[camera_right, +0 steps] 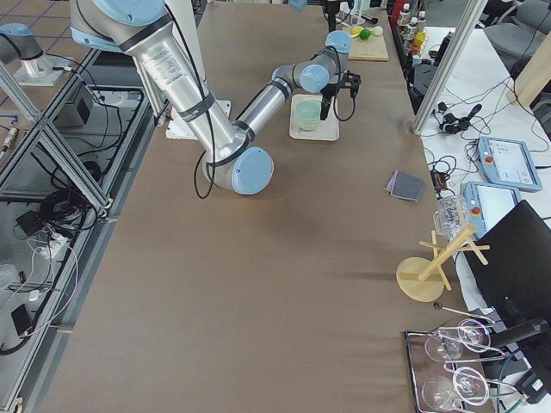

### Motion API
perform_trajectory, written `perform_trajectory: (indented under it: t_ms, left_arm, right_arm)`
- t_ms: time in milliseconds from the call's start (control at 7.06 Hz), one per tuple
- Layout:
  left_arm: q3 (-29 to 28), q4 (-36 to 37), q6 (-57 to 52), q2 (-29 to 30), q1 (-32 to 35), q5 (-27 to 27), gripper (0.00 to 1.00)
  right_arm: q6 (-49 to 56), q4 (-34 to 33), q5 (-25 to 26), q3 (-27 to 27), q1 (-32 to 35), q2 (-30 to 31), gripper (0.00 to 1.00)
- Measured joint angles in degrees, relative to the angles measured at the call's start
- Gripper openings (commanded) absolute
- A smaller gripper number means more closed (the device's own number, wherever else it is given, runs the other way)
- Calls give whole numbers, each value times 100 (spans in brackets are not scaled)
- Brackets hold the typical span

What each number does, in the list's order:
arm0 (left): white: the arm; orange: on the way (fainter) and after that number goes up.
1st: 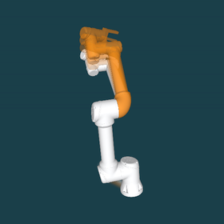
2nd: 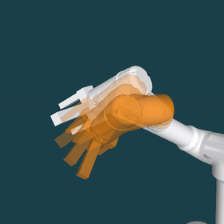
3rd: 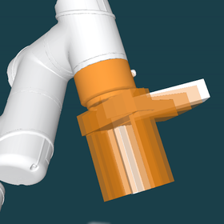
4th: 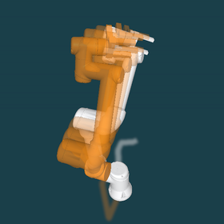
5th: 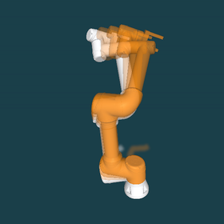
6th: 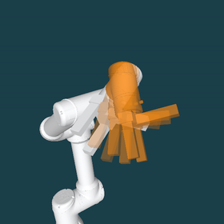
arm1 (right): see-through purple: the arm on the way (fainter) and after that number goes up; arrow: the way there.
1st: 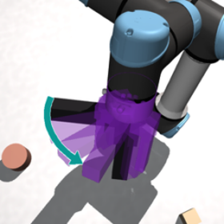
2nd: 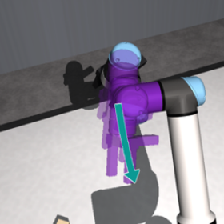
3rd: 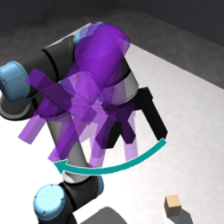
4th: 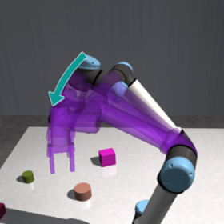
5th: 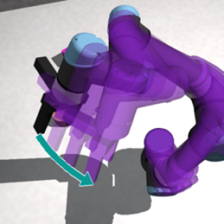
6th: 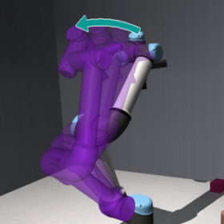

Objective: Stack green bowls together

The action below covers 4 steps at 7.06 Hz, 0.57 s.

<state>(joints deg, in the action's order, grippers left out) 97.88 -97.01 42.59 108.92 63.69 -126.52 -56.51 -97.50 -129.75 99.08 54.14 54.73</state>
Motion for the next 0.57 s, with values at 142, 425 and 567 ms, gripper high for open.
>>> perform_trajectory:
  t_ms: [142,425,567]
  left_arm:
    - [1,-1,-114,-23,86,1,97]
    - [10,-15,-195,-136,345,-35,97]
    - [13,-44,-297,-251,448,-103,97]
  right_arm:
    - [914,-635,-44,191,419,289,100]
    - [2974,-1521,-26,329,1257,975,100]
    - [3928,-1604,-37,259,1682,1385,100]
